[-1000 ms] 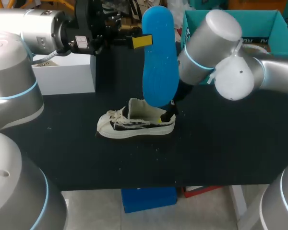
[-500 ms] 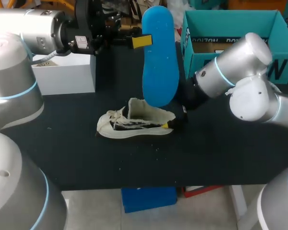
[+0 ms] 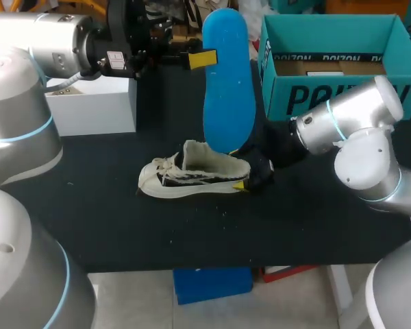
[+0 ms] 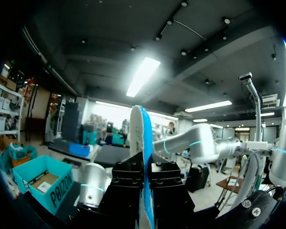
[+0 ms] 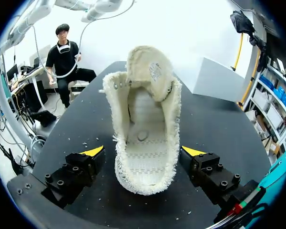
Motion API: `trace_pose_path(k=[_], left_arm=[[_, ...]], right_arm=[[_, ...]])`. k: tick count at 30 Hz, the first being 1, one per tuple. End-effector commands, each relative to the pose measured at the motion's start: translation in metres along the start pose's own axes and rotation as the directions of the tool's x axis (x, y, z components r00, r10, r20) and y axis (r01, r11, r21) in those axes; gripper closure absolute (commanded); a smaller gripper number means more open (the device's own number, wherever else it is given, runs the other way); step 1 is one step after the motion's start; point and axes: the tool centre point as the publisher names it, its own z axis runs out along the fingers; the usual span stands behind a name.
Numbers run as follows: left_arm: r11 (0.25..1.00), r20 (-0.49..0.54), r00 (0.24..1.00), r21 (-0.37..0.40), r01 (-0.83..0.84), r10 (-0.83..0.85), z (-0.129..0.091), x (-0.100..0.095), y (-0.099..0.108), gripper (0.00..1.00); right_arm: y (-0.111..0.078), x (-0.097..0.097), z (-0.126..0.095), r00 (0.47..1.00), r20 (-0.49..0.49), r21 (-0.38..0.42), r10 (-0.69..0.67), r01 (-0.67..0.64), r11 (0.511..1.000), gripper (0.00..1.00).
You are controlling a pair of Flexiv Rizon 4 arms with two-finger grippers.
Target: Take the shoe out of the shoebox, open the shoe tongue, remove and reinsert the insole, then place the shoe into the shoebox
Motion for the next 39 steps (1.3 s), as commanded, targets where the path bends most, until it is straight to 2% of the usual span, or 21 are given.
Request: trace_pose_path(k=[1,11,14,17,23,26,27,29,32,39], left_arm=[[1.000,0.004,1.000,0.001,-0.003,0.002,0.001,0.000,0.001,1.00],[1.000,0.004,1.000,0.001,-0.003,0.002,0.001,0.000,0.001,1.00],[1.000,0.004,1.000,0.001,-0.003,0.002,0.001,0.000,0.001,1.00],[1.000,0.004,1.000,0.001,-0.003,0.002,0.001,0.000,0.001,1.00],[1.000,0.004,1.000,0.001,-0.003,0.002,0.001,0.000,0.001,1.00],[1.000,0.004,1.000,0.001,-0.003,0.002,0.001,0.000,0.001,1.00],[1.000,0.004,1.000,0.001,-0.003,0.002,0.001,0.000,0.001,1.00],[1.000,0.004,1.000,0.001,-0.003,0.002,0.001,0.000,0.001,1.00],[1.000,0.004,1.000,0.001,-0.003,0.002,0.001,0.000,0.001,1.00],[1.000,0.004,1.000,0.001,-0.003,0.002,0.001,0.000,0.001,1.00]], right_arm=[[-0.006,0.000,0.005,1.000,0.003,-0.052,0.006,-0.006,0.999,0.00],[-0.010,0.000,0.009,1.000,-0.002,-0.066,0.019,-0.019,0.998,0.00],[-0.009,0.000,0.004,1.000,-0.012,-0.046,0.016,-0.016,0.999,0.00],[-0.007,-0.002,-0.006,0.999,-0.034,0.021,0.001,0.000,1.000,0.00],[0.005,-0.014,-0.039,0.998,-0.061,0.236,0.009,0.006,0.972,0.00],[0.013,-0.021,-0.050,0.996,-0.079,0.398,0.027,0.007,0.917,0.00],[0.016,-0.023,-0.052,0.997,-0.073,0.423,0.028,0.005,0.906,0.00],[0.023,-0.028,-0.053,0.996,-0.085,0.497,0.029,0.017,0.867,0.00],[0.031,-0.035,-0.049,0.995,-0.093,0.569,0.023,0.034,0.822,0.00],[0.045,-0.042,-0.034,0.995,-0.095,0.685,0.005,0.062,0.726,0.00]])
